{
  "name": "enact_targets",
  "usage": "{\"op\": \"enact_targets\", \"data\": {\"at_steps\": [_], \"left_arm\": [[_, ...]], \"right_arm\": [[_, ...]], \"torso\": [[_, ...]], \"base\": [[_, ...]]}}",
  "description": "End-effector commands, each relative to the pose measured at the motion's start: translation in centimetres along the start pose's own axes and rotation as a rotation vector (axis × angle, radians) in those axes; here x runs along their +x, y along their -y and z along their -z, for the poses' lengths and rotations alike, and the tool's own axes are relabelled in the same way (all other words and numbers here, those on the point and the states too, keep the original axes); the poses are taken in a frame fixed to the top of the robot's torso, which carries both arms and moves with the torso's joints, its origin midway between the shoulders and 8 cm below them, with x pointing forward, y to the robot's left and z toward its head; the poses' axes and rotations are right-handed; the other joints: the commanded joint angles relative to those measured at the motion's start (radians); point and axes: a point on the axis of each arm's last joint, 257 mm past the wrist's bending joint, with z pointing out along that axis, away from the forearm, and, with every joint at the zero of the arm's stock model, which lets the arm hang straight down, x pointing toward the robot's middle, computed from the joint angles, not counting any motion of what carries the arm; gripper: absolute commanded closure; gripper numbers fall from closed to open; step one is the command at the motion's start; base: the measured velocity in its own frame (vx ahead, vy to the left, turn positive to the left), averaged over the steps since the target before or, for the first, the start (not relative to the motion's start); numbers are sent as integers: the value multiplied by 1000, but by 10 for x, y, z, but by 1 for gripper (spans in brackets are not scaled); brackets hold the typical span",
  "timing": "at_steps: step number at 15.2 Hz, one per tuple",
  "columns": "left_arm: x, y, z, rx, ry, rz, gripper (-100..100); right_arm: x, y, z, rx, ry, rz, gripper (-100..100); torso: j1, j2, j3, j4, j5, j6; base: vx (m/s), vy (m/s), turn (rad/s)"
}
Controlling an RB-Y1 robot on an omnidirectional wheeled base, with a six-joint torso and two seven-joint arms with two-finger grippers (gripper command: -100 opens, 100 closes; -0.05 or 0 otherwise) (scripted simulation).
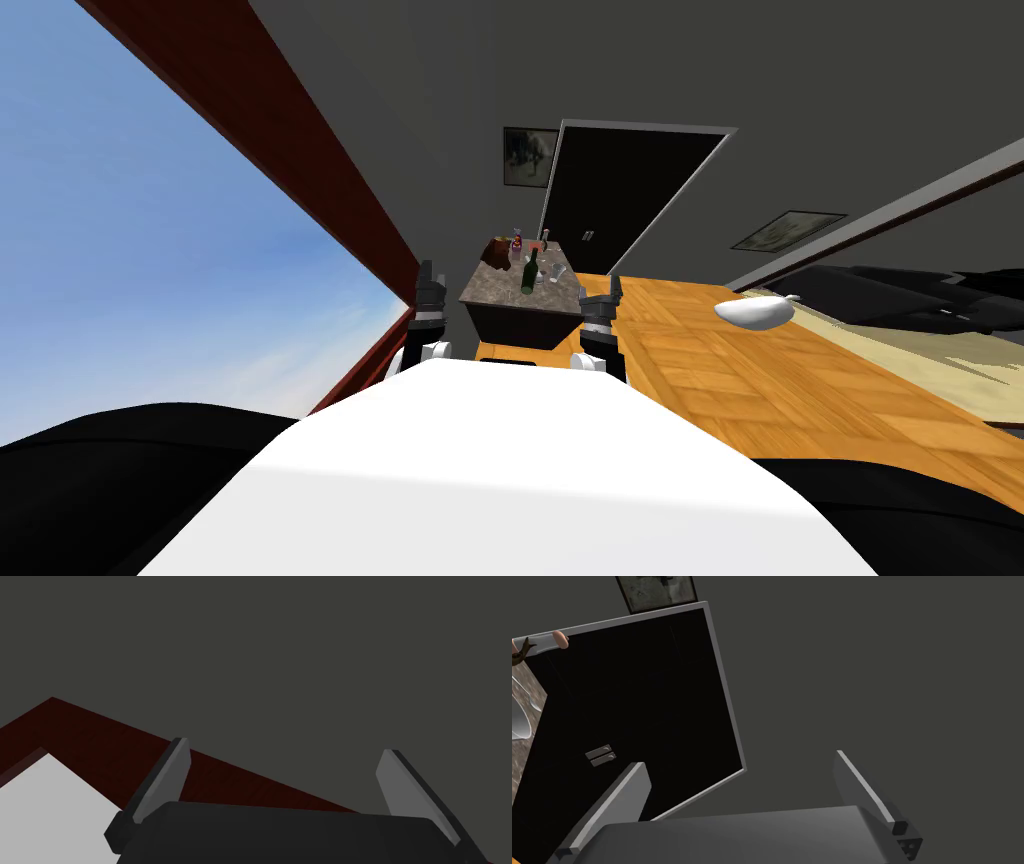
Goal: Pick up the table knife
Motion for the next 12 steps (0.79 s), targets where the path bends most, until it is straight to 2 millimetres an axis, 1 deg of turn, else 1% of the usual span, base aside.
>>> {"op": "enact_targets", "data": {"at_steps": [1, 2, 4, 5, 6, 7, 8, 9, 10, 11, 12], "left_arm": [[2, -5, 1, -7, -37, -29, -100], [2, -5, 1, -7, -37, -29, -100], [3, -16, 4, -30, -83, -74, -100], [3, -16, 4, -28, -90, -78, -100], [3, -23, 6, -44, -116, -105, -100], [3, -23, 6, -44, -117, -106, -100], [2, -32, 8, -62, -144, -137, -100], [2, -32, 8, -62, -144, -137, -100], [0, -41, 10, -84, -170, -169, -100], [0, -41, 10, -84, -170, -169, -100], [-3, -52, 13, -107, -196, -203, -100]], "right_arm": [[0, 0, 0, 0, 0, 0, 0], [0, 0, 0, 0, 0, 0, 0], [0, 0, 0, 0, 0, 0, 0], [0, 0, 0, 0, 0, 0, 0], [0, 0, 0, 0, 0, 0, 0], [0, 0, 0, 0, 0, 0, 0], [0, 0, 0, 0, 0, 0, 0], [0, 0, 0, 0, 0, 0, 0], [0, 0, 0, 0, 0, 0, 0], [0, 0, 0, 0, 0, 0, 0], [0, 0, 0, 0, 0, 0, 0]], "torso": [[0, 0, 0, 0, 0, 0], [0, 0, 0, 0, 0, 0], [-1, 0, 0, 0, 0, 0], [-2, 1, 0, 0, 0, 0], [-2, 1, 0, 0, 0, 0], [-2, 0, 0, 0, 0, 0], [-3, 0, 0, 0, -1, 0], [-3, 0, 0, 0, -1, 0], [-3, 0, 0, 0, -1, 0], [-3, 1, 0, 0, -1, 0], [-3, 1, 0, 0, -1, 0]], "base": [[-1, -10, -40], [-3, -16, -43], [-7, -33, -76], [-8, -36, -69], [-3, -43, -93], [0, -43, -75], [0, -47, -92], [-3, -45, -75], [-8, -48, -114], [-8, -44, -96], [-4, -59, -112]]}}
